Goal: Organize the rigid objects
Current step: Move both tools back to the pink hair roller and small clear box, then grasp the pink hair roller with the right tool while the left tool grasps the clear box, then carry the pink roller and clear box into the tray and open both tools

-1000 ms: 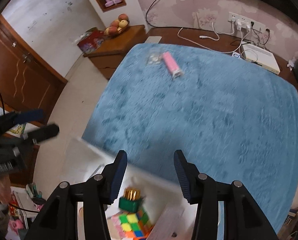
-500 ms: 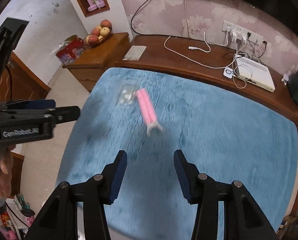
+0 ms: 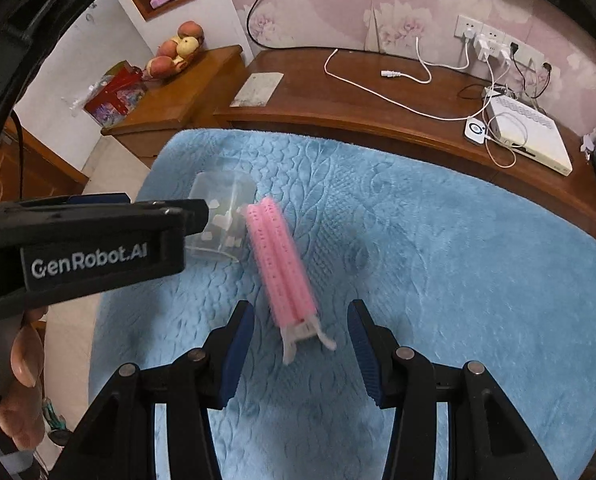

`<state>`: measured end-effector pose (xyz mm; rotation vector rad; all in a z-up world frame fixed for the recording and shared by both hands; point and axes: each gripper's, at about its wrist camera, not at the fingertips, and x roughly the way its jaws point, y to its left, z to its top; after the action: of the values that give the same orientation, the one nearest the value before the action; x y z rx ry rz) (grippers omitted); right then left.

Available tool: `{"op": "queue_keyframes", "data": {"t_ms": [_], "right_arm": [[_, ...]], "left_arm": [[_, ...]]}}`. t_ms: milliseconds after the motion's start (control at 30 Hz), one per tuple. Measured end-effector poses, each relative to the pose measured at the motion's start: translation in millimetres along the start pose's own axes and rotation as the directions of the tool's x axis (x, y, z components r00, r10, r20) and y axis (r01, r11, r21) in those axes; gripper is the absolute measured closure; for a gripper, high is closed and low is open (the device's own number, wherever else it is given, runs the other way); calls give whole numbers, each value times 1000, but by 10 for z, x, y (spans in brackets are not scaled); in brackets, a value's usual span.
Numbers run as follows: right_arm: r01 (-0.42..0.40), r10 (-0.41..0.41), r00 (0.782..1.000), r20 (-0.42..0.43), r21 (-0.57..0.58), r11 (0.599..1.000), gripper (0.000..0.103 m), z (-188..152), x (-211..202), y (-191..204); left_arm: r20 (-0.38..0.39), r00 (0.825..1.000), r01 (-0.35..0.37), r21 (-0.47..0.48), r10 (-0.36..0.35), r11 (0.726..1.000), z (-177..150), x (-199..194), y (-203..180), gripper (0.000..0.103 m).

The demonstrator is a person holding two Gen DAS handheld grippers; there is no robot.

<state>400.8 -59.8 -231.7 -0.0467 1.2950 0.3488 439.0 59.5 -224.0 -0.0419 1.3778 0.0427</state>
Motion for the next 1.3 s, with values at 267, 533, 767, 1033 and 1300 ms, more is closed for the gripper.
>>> {"op": "queue_keyframes", "data": {"t_ms": [267, 533, 767, 1033, 1300], "right_arm": [[22, -22, 1000, -13, -13, 1000, 59, 57, 226, 28], [47, -48, 999, -14, -63, 997, 74, -85, 172, 65], [69, -69, 997, -19, -22, 997, 74, -221, 31, -97], [57, -57, 998, -6, -2, 998, 75, -344, -154, -200], [7, -6, 999, 53, -17, 1000, 75, -543, -677, -116]], "left_arm": [[-30, 999, 27, -30, -28, 999, 86, 186, -11, 27], [-36, 999, 27, -22, -28, 999, 92, 265, -97, 27], [-18, 1000, -2, -18, 2, 1000, 64, 357, -180, 38], [27, 999, -43, 51, 42, 998, -61, 272, -305, 50], [143, 988, -74, 175, 49, 982, -479, -437, -410, 50]]}}
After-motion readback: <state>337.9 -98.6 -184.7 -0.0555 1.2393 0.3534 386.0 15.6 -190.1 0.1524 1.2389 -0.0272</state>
